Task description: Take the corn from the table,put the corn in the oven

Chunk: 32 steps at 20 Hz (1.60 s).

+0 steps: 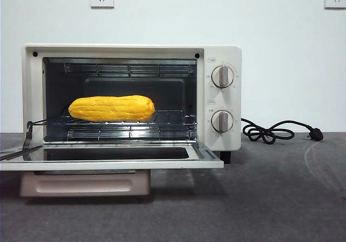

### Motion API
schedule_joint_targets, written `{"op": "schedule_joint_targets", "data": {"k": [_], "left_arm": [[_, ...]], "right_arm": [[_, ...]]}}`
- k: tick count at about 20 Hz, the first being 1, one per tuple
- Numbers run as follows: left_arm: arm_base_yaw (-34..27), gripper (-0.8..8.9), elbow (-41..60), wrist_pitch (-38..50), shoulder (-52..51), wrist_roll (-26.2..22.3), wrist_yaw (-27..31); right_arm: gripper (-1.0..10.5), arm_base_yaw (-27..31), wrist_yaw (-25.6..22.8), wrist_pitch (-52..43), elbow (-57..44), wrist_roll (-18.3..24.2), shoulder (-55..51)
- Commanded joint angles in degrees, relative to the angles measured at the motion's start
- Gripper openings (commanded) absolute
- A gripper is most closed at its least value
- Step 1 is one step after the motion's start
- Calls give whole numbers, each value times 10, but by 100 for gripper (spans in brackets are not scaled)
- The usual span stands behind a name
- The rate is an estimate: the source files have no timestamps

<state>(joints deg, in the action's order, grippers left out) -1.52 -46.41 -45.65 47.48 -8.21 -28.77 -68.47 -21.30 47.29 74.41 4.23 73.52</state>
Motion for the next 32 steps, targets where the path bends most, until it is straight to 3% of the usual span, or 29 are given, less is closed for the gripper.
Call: {"op": "schedule_joint_targets", "data": {"k": [1,4,7,11,14,18,21,24,32], "left_arm": [[-59,-9,50,30,-6,27,-84],[-115,-8,86,63,-4,51,-126],[-150,-9,89,75,18,54,-134],[-169,-9,89,104,104,54,-137],[-177,-9,89,120,191,56,-142],[-178,-9,88,155,290,70,-211],[-178,-8,88,167,345,76,-198],[-177,-8,88,169,382,75,-147],[-141,-9,88,144,436,59,-151]], "right_arm": [[-11,57,88,16,1,-17,-10],[-11,148,211,47,1,-16,-18],[-11,251,339,91,1,14,-18],[-11,340,445,112,1,65,-18],[-11,375,460,114,1,83,-18],[-12,386,465,113,1,95,-18],[-11,386,466,113,1,96,-18],[-11,386,466,112,1,96,-18],[-11,386,466,111,1,96,-18]]}}
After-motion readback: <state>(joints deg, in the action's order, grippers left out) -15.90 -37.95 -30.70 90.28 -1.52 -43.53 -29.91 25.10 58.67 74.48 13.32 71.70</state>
